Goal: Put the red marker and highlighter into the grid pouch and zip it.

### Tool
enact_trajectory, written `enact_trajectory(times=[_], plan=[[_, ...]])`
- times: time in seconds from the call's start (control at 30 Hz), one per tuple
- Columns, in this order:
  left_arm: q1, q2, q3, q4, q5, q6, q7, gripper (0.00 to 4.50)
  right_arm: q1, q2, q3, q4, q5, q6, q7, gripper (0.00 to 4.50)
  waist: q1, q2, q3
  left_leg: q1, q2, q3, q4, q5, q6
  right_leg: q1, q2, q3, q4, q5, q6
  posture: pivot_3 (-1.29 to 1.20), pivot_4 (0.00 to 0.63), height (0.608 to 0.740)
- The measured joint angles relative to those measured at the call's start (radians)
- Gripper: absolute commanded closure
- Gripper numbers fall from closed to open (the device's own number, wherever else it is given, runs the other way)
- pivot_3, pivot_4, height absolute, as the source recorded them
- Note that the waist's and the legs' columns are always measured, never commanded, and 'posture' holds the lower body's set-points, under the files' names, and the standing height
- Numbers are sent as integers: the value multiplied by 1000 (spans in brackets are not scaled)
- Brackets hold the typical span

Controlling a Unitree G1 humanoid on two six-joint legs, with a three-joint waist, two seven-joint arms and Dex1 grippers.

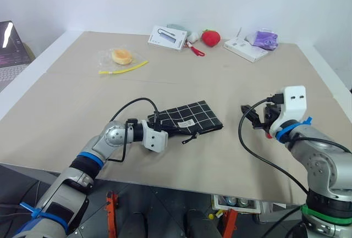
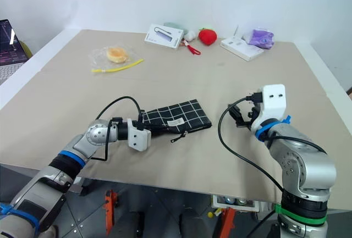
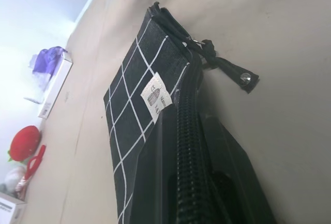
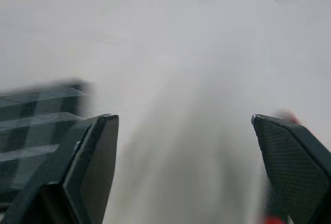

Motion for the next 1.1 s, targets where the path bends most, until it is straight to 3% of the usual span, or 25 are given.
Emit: enact_trajectory(times=[0.17,0.63,0.73,0.93,1.1], plan=[[-1,-3,0,0,-4,5,-2,4500,1,47,0,62,-58,10,-90,29,1,1,0,-1,-1,1,0,0,1,0,-1,1,0,0,1,0,150,733],[5,-2,3,-14,-2,22,-1,4500,1,98,-1,156,-117,0,-124,29,0,1,1,0,-1,1,0,0,1,0,0,1,0,0,0,0,150,733],[10,-3,3,-26,-2,33,-2,4500,-3,101,-3,158,-118,4,-125,894,0,1,1,0,-1,1,1,0,1,0,0,1,0,0,0,0,150,733],[11,-4,3,-31,-3,36,-2,4500,-1,85,-6,178,-120,-30,-102,3936,0,1,1,0,-1,1,1,0,1,0,0,1,0,0,0,0,150,733],[14,-6,3,-37,-5,37,-2,4500,36,-84,36,180,-108,-191,113,3974,1,5,3,-1,-1,1,1,-1,2,0,-1,1,0,-1,1,0,150,733]])
